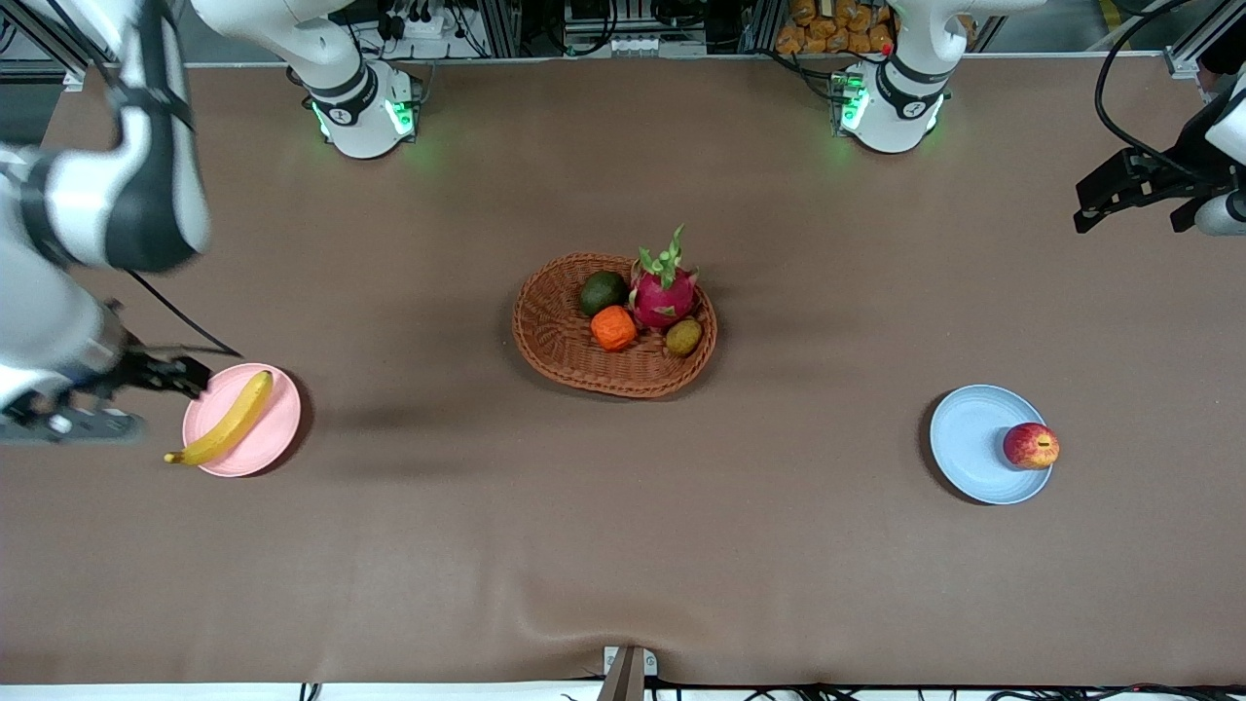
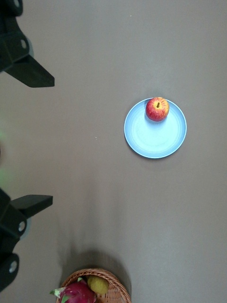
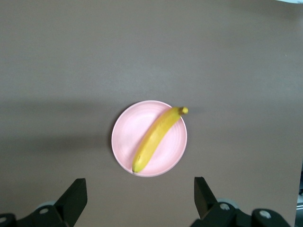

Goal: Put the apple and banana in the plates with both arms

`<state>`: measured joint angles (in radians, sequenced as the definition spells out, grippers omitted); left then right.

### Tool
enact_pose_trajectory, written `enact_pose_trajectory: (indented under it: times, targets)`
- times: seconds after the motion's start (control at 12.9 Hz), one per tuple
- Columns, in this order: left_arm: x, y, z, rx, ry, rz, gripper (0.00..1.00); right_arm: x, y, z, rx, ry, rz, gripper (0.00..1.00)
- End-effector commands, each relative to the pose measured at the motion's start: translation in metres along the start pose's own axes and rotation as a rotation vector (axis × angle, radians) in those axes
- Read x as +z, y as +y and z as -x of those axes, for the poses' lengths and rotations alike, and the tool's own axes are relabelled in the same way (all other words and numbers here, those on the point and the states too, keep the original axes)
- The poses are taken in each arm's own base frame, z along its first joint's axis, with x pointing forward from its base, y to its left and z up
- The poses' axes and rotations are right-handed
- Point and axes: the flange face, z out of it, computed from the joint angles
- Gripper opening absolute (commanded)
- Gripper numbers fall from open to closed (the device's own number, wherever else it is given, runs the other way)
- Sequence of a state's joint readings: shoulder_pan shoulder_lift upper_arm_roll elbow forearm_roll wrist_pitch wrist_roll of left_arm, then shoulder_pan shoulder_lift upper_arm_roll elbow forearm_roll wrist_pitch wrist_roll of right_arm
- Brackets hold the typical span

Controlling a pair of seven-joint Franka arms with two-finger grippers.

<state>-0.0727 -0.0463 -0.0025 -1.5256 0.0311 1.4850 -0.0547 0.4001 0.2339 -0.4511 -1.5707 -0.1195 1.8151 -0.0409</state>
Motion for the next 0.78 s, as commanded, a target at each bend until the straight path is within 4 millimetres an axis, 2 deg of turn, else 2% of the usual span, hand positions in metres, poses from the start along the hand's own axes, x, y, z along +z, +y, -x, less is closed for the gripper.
enact_pose_trajectory:
  times: [0.0,0.08,0.16,0.39,0.7]
  targets:
    - [-0.006,-0.003,0.006,0.001,-0.002,-0.011,1.00,-0.028,0.014,0.024,0.001,0.013,-0.072,1.00]
    - [-0.006,-0.002,0.007,0.000,-0.001,-0.009,1.00,-0.036,0.025,0.029,0.019,0.023,-0.087,1.00]
    - [-0.006,-0.002,0.007,0.001,-0.002,-0.009,1.00,-0.042,0.020,0.032,0.010,0.024,-0.119,1.00]
    - [-0.004,-0.003,0.007,-0.004,-0.014,-0.011,1.00,-0.068,0.028,0.054,0.023,0.008,-0.153,1.00]
    - [-0.006,-0.002,0.008,0.001,-0.015,-0.019,1.00,-0.097,0.054,0.091,0.108,-0.044,-0.194,1.00]
